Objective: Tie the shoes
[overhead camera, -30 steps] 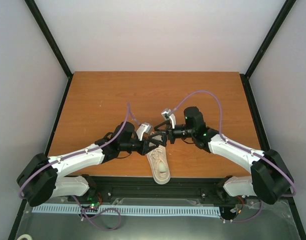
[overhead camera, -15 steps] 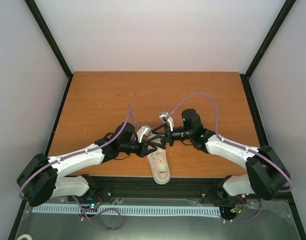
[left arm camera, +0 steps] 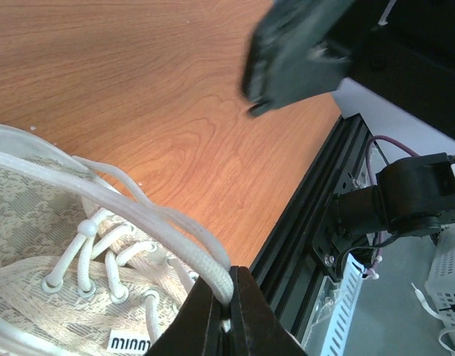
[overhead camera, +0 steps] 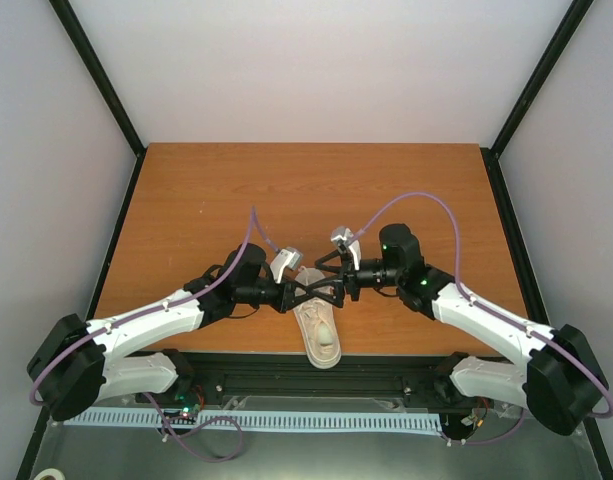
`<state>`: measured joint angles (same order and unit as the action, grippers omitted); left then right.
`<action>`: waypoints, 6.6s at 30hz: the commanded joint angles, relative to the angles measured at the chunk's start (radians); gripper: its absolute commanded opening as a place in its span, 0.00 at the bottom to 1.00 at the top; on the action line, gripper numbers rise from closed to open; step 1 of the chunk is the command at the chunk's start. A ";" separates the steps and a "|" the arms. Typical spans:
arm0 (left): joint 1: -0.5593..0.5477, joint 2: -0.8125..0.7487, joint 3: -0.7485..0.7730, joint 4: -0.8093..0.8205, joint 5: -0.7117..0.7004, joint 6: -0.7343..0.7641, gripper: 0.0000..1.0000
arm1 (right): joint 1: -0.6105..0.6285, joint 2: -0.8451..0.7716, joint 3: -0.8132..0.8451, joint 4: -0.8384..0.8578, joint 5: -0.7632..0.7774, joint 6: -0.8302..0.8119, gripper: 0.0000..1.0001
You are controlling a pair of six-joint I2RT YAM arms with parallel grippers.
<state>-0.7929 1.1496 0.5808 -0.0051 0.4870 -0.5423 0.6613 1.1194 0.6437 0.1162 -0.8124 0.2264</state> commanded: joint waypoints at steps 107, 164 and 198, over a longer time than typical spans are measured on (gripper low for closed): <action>-0.126 0.060 -0.047 0.166 -0.247 0.277 0.32 | -0.012 0.156 -0.053 -0.021 0.113 0.255 0.03; -0.127 -0.079 -0.007 -0.072 -0.389 0.183 0.01 | -0.025 0.081 -0.082 -0.084 0.174 0.210 0.69; -0.127 -0.032 0.050 -0.121 -0.363 0.144 0.01 | -0.015 0.105 -0.297 0.155 0.169 0.104 0.37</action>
<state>-0.9119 1.0981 0.5812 -0.1280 0.1047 -0.3931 0.6418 1.2076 0.3214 0.2317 -0.6151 0.3588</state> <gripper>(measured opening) 0.031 0.386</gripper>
